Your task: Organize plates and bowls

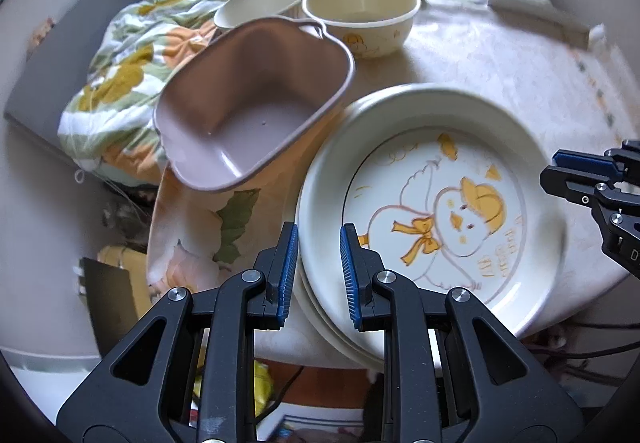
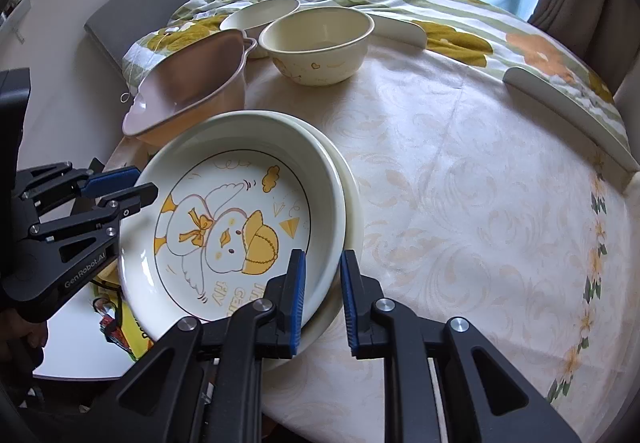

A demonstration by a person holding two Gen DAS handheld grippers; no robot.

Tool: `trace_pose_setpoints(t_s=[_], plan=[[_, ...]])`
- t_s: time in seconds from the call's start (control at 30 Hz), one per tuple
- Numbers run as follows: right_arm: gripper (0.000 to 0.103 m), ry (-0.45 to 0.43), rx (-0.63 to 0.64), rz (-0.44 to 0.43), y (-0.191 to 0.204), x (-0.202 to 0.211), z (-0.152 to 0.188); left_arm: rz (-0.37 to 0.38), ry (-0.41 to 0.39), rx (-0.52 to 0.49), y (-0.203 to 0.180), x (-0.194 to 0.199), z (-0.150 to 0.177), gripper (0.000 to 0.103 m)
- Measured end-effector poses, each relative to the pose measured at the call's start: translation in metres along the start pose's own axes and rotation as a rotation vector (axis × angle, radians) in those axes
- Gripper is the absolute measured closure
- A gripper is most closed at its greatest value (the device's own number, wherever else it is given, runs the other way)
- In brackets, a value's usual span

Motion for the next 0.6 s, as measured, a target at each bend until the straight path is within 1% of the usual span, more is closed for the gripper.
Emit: trace_pose_setpoints(t_s=[0.07,0.1,0.13,0.17,0.2,0.23,0.27,0.3,0.33,0.4,0.43,0.53,0.6], plan=[[0.087,-0.034,-0.006,-0.016,0.002,0.016,-0.005,-0.007,-0.030,0.020,0.007,0.015,-0.002,0.083],[0.087,-0.049,-0.004,-0.038,0.004,0.027,-0.008,-0.013,-0.051,0.036,0.012,0.026,-0.003,0.082],[0.087,-0.060,-0.003,-0.053,0.005,0.034,-0.011,-0.022,-0.086,0.063,0.020,0.041,-0.004,0.078],[0.087,-0.075,-0.004,-0.070,0.007,0.044,-0.015,-0.032,-0.110,0.086,0.027,0.052,-0.004,0.060],[0.084,-0.086,-0.004,-0.087,0.009,0.052,-0.018,-0.050,-0.138,0.119,0.036,0.064,-0.004,0.041],[0.077,-0.104,-0.003,-0.107,0.011,0.061,-0.023,-0.065,-0.155,0.142,0.041,0.072,-0.004,0.000],[0.043,-0.124,-0.001,-0.117,0.013,0.068,-0.028,-0.090,-0.190,0.176,0.050,0.084,-0.002,0.000],[0.004,-0.146,0.005,-0.130,0.014,0.074,-0.032,-0.097,-0.233,0.213,0.059,0.094,0.001,0.000],[0.000,-0.163,0.015,-0.153,0.017,0.080,-0.037,-0.085,-0.243,0.239,0.067,0.097,0.002,0.000],[0.000,-0.157,0.030,-0.173,0.022,0.082,-0.047,-0.053,-0.234,0.302,0.080,0.096,0.005,0.000],[0.000,-0.141,0.042,-0.166,0.026,0.080,-0.052,-0.031,-0.227,0.350,0.088,0.092,0.009,0.000],[0.000,-0.153,0.060,-0.151,0.035,0.071,-0.068,0.014,-0.197,0.441,0.105,0.076,0.016,0.000],[0.000,-0.123,0.067,-0.147,0.044,0.060,-0.079,0.060,-0.172,0.487,0.115,0.061,0.020,0.000]])
Point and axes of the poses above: each gripper's, at about its wrist camera, not at the fingertips, and x roughly against the way its jaws point, y to its left, z to its underside, the point moved 2 cm from there along -x, roughly the way its jaws point, and after that the axes turned 14 degrees about -x, right-handed, at the moved point
